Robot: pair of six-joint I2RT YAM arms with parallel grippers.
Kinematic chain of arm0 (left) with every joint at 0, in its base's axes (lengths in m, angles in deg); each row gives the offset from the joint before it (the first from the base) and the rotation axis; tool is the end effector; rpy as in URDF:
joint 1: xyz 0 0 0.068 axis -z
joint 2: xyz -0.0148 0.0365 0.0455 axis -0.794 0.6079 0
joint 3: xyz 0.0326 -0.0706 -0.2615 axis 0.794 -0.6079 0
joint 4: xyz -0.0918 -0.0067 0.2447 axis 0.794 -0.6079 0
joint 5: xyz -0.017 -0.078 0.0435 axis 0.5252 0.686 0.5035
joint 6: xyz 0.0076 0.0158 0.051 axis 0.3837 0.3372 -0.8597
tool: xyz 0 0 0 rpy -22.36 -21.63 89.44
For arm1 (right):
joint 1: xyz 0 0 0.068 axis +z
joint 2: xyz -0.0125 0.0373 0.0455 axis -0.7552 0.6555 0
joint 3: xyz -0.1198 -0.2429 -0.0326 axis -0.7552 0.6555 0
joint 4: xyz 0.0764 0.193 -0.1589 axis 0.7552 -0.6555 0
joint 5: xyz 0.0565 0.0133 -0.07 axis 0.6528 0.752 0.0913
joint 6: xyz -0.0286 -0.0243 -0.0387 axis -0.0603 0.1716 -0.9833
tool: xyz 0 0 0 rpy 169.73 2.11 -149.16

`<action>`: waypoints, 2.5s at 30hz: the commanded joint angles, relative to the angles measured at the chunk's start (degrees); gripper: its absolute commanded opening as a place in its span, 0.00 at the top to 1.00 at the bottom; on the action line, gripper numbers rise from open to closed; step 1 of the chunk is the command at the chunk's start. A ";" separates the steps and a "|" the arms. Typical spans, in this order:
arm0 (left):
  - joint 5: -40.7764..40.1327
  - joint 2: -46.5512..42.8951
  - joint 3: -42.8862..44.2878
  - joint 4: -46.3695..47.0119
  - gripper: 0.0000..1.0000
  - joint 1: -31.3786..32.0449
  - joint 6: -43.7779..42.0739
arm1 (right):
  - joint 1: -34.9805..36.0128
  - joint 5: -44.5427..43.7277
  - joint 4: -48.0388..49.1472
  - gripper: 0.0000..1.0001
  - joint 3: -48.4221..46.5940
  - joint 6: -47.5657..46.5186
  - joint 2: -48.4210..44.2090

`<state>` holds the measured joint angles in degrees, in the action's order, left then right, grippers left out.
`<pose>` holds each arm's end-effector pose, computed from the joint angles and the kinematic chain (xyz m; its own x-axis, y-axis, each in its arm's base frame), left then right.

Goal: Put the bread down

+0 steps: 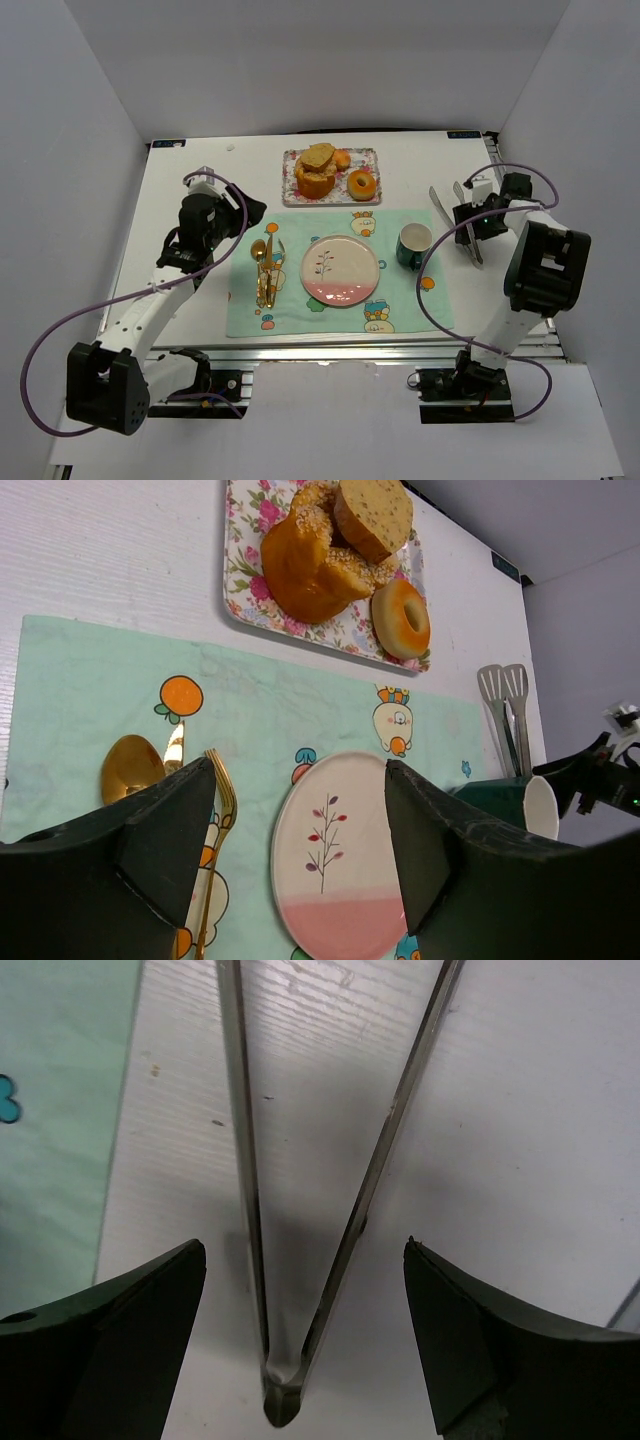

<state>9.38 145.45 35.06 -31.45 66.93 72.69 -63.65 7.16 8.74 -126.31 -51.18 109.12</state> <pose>0.2455 -0.0652 0.2812 -0.4692 -0.5224 -0.7120 0.0160 0.8012 -0.5982 0.3558 -0.0824 0.1852 -0.7515 -0.3408 -0.5648 -0.3622 0.9288 -0.0785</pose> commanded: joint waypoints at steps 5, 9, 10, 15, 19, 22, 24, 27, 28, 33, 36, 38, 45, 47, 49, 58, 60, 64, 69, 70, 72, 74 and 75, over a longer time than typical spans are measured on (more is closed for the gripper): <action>-0.76 -0.51 -0.94 0.42 0.22 -0.22 0.70 | 0.02 -2.11 2.90 0.16 -2.51 -1.17 4.41; -0.85 0.54 -0.95 0.60 0.22 -0.22 0.96 | 0.20 -0.78 2.29 0.23 -2.78 -1.87 6.35; -0.85 0.72 -0.86 0.51 0.22 -0.22 0.88 | 0.28 -0.78 1.85 0.26 -3.04 -2.22 7.31; -1.20 1.16 0.28 -0.28 0.22 -0.22 0.17 | 0.20 -1.13 0.26 0.45 -3.57 -3.02 10.04; -1.29 1.34 0.37 -0.28 0.22 -0.22 -0.01 | 0.11 0.09 0.26 0.59 -2.78 -2.93 10.13; -1.11 1.42 0.63 -0.19 0.22 -0.22 0.17 | 0.11 1.94 0.61 0.81 -3.56 -2.49 8.65; -1.03 1.42 0.81 -0.37 0.22 -0.22 0.17 | 0.02 3.61 0.96 0.88 -4.36 -2.14 6.80; -1.29 1.25 1.25 -0.63 0.22 -0.13 0.00 | 0.28 6.51 0.79 0.94 -7.08 -1.62 1.62; -1.29 1.25 1.34 -0.55 0.22 -0.13 0.00 | 0.37 8.69 -0.08 0.92 -8.39 -1.53 1.26; -0.85 1.51 0.81 1.03 0.22 -0.22 1.13 | 2.83 13.19 -10.45 0.78 -22.28 -1.09 1.08; -0.67 1.34 0.72 1.04 0.21 -0.13 1.49 | 5.90 13.72 -12.03 0.69 -26.15 -0.82 0.20; -0.76 1.25 0.72 1.04 0.22 -0.22 1.58 | 8.62 13.98 -13.44 0.66 -27.99 -0.56 0.29; -0.94 -0.86 -0.33 1.04 0.22 -0.22 2.28 | 16.35 15.39 -16.43 0.64 -33.36 3.04 0.46; -1.29 -1.47 -1.03 1.04 0.22 -0.22 2.54 | 17.42 15.65 -17.40 0.64 -33.98 3.05 0.38; -1.55 -2.44 -1.47 1.04 0.21 -0.13 2.63 | 19.00 15.65 -18.37 0.64 -33.81 2.61 0.11; -2.17 -4.64 -3.23 2.53 0.21 -0.22 3.16 | 25.51 6.70 -17.59 0.64 -29.33 -1.96 -2.00; -2.25 -4.90 -3.49 2.36 0.21 -0.22 3.16 | 26.82 4.24 -16.18 0.62 -28.62 -2.23 -2.00; -2.52 -5.61 -3.85 2.09 0.21 -0.22 3.25 | 28.23 0.98 -15.47 0.60 -28.09 -3.11 -1.12; -2.61 -6.05 -4.55 2.26 0.21 -0.22 3.33 | 29.02 -1.57 -14.68 0.58 -28.27 -3.37 -0.07; -2.69 -6.05 -4.64 2.35 0.21 -0.22 3.42 | 29.11 -2.09 -14.59 0.57 -28.35 -3.28 0.11; -2.69 -6.05 -4.73 2.53 0.21 -0.22 3.42 | 29.29 -2.62 -14.33 0.57 -28.36 -3.37 0.64; -2.69 -5.96 -4.73 2.53 0.21 -0.22 3.42 | 29.55 -3.24 -14.15 0.56 -28.44 -3.37 0.99; -2.78 -5.96 -4.73 2.44 0.21 -0.13 3.34 | 29.55 -3.42 -14.24 0.56 -28.44 -3.37 1.34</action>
<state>7.50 140.92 30.80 -29.57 66.93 75.90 -34.54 5.32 -8.07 -154.40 -53.83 110.23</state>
